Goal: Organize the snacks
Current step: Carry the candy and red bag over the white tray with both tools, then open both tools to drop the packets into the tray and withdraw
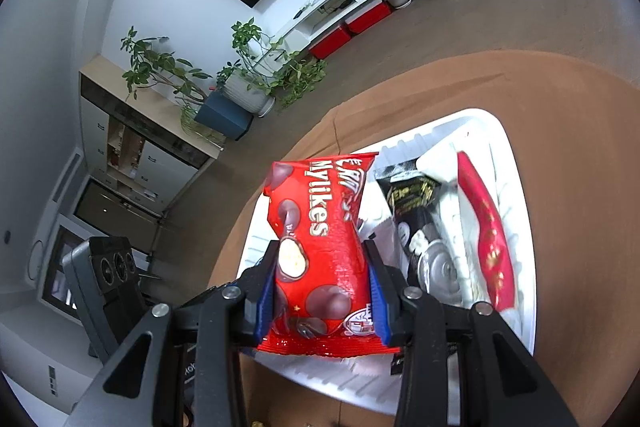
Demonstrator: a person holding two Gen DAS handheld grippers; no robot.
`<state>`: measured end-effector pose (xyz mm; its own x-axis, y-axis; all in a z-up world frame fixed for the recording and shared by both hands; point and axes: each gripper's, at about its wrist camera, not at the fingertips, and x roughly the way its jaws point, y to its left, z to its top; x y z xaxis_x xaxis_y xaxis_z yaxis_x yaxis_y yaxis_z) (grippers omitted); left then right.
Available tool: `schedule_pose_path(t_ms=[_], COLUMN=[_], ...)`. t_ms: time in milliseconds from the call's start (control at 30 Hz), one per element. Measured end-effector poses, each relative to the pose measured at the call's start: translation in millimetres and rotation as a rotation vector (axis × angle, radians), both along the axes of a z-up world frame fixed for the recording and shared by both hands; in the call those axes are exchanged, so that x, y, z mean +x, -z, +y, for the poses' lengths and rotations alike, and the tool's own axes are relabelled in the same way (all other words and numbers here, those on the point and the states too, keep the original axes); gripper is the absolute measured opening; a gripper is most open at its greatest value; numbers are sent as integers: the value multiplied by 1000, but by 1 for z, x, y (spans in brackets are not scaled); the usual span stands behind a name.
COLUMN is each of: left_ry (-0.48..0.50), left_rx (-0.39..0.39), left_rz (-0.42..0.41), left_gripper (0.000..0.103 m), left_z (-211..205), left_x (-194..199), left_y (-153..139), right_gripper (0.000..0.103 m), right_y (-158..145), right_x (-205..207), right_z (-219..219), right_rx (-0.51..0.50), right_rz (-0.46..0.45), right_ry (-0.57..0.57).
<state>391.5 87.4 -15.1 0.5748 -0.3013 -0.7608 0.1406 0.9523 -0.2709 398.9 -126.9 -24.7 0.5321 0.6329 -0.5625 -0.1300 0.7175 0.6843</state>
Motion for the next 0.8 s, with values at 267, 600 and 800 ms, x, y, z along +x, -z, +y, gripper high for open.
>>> schedule_pose_path(t_ms=[267,600,800], left_ry=[-4,-16,-20], left_rx=[-5,-6,-10], left_rz=[-17,-61,-81], left_gripper=[40,43,45], left_z=[-3,4,11], left_x=[9,-25,-72], left_y=[-1,-15,-22], right_gripper=[44,55,61], right_y=[-2,-22,-40], right_x=[2,-32,-77], right_z=[4,2,-2], right_rx=[-52,-46,-63], right_rz=[-26,-90,-152], right_ry=[10,-6,-21])
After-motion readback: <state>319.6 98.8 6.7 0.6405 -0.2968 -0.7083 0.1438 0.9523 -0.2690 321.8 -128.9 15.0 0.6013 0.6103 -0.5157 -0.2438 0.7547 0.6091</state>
